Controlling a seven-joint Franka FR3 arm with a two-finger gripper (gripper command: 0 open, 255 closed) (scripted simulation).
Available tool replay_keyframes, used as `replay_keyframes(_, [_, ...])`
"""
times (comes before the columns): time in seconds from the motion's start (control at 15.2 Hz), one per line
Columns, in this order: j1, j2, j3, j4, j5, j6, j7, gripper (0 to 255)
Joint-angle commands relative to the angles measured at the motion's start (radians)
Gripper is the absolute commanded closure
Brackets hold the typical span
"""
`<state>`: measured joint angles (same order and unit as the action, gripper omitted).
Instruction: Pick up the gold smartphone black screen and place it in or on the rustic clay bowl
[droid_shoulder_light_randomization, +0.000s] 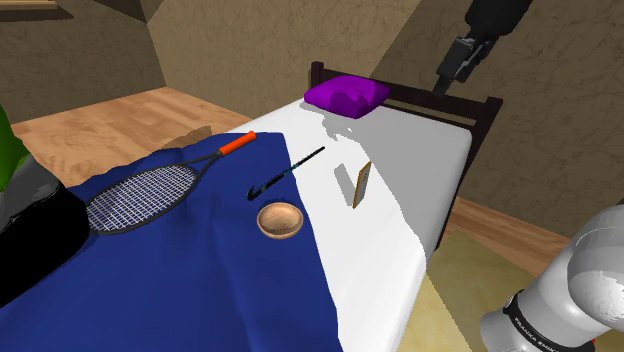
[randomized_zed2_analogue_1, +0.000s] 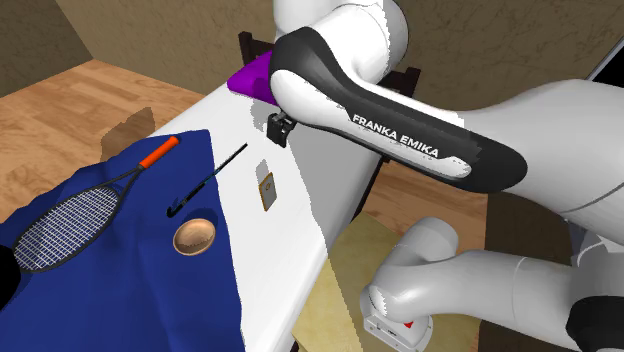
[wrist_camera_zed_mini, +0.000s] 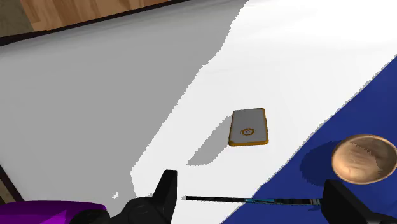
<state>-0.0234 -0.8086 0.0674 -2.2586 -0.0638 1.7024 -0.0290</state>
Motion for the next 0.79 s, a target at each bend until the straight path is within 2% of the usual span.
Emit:
replay_keyframes(0.0, [0.000, 0.000, 0.000, 0.000, 0.000, 0.000, 0.000, 0])
replay_keyframes(0.73, [-0.007, 0.296, 0.000, -0.071, 0.036, 0.238, 0.040, 0])
